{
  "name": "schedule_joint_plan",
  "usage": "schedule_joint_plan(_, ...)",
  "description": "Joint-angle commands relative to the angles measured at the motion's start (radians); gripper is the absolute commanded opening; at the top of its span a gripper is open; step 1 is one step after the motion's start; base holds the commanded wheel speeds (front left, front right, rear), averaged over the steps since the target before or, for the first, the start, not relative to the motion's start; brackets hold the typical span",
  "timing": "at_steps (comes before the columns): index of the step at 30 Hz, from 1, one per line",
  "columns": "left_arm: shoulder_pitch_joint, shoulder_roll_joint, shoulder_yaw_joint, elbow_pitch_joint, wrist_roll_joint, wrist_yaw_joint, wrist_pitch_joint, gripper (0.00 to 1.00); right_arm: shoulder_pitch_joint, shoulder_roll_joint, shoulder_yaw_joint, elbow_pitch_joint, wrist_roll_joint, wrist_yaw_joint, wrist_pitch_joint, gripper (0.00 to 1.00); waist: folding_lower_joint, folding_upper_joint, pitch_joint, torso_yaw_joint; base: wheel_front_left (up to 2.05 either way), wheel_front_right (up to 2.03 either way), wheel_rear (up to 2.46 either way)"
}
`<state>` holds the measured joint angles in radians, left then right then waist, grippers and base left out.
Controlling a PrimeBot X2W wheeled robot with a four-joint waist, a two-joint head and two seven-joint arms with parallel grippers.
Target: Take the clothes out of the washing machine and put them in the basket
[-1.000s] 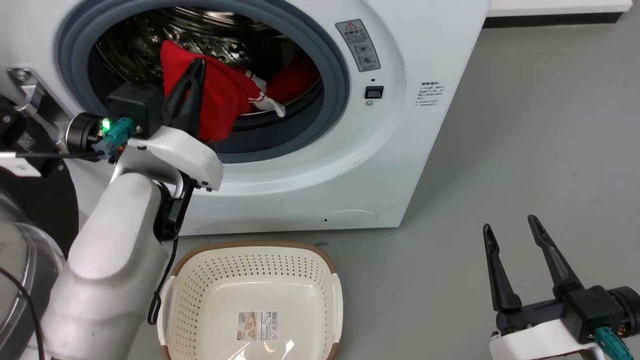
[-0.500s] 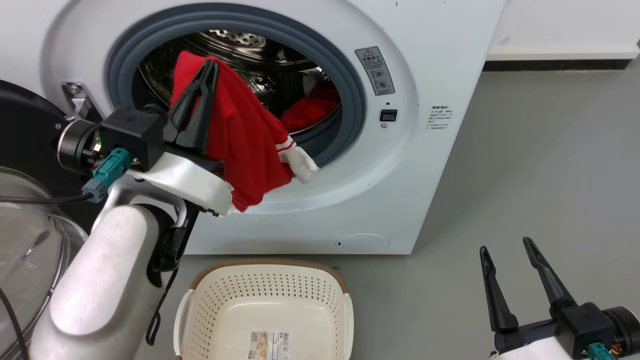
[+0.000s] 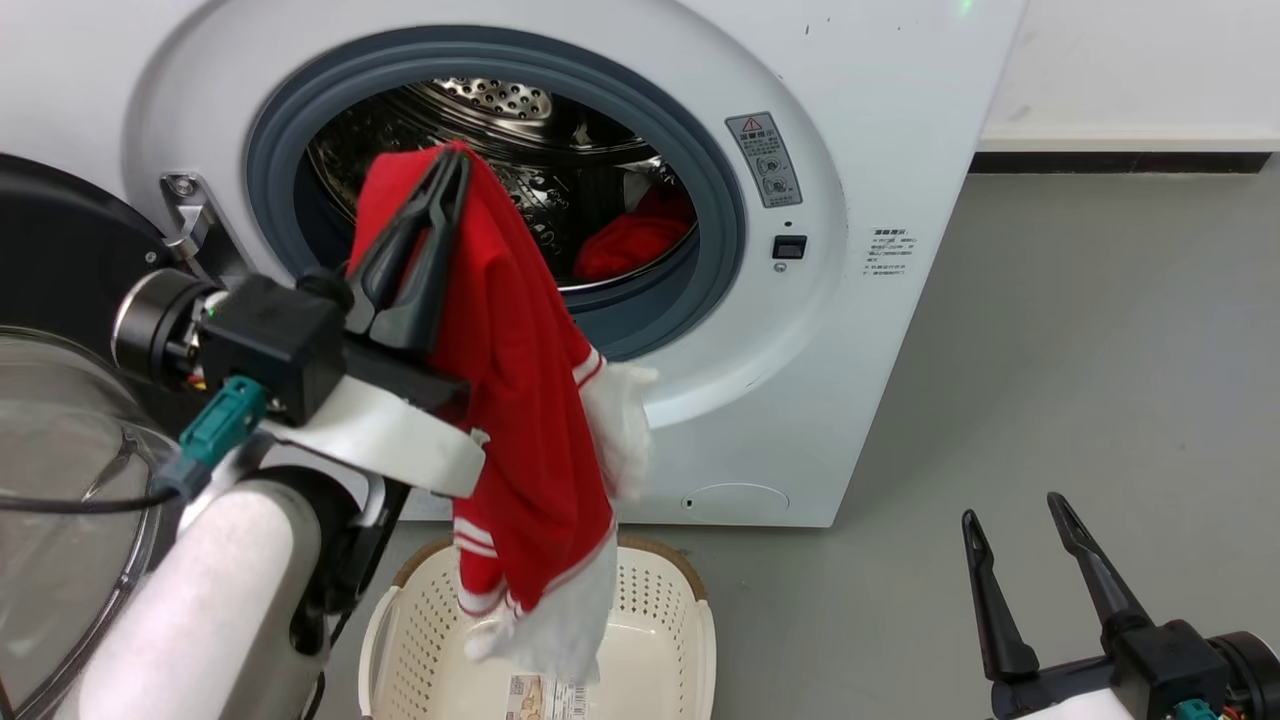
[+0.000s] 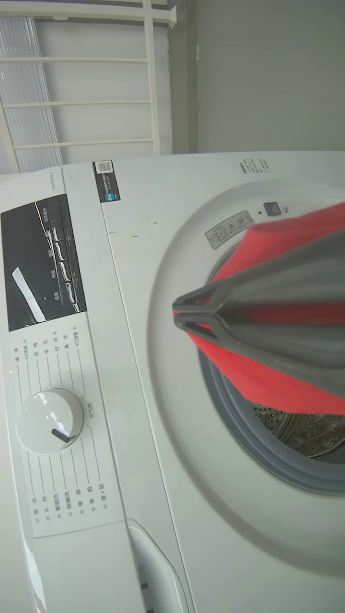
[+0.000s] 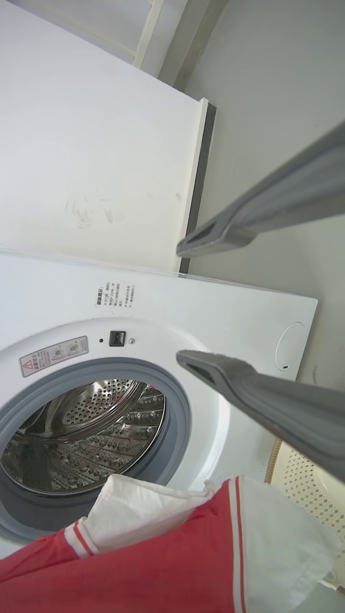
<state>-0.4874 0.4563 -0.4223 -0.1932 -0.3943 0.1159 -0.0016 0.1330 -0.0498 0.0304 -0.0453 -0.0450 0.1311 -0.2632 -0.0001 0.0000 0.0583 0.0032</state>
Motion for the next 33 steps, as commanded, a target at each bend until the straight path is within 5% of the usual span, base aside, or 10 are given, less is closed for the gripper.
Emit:
schedule_joint_plan(1,0.022,0.005,-0.007,-0.017,0.007,0.006,0.004,0.00,0.012,-0.001,-0.001,0.001,-0.003,-0.001,-0.002,1.00,0.0001,0.0000,0.002,0.002,0.00,0.00,0.00)
schedule_joint_plan(14,0.198,0.018,-0.099,0.023,-0.026,-0.020,0.018,0.00,-0.035,-0.001,-0.009,-0.013,-0.010,-0.001,-0.002,1.00,0.0001,0.0000,0.096,0.002,0.00,0.00,0.00)
schedule_joint_plan(33,0.096,-0.070,-0.161,0.660,-0.046,-0.134,-0.130,0.00,-0.211,-0.001,-0.006,-0.051,-0.015,-0.001,-0.002,1.00,0.0001,0.0000,0.434,-0.108,0.00,0.00,0.00)
